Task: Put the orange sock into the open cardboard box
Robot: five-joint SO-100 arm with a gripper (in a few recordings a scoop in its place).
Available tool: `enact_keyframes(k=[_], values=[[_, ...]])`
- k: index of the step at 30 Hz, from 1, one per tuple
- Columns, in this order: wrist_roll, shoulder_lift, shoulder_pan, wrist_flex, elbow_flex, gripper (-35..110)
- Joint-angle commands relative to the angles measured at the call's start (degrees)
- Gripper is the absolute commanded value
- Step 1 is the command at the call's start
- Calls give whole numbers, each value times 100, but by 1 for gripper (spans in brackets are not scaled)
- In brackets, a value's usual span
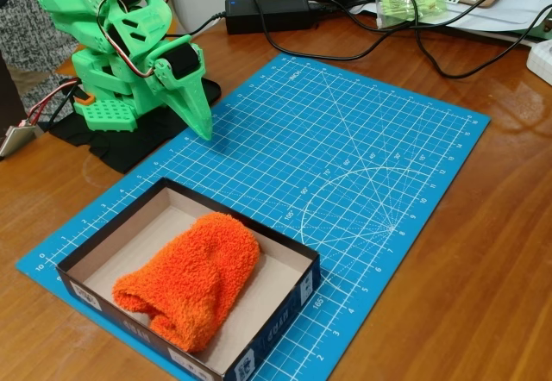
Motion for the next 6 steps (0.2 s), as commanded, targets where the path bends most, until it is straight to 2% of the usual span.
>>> enact_keyframes(k=[1, 6], values=[[62, 114, 105, 26, 18, 0], [62, 114, 105, 26, 18, 0]])
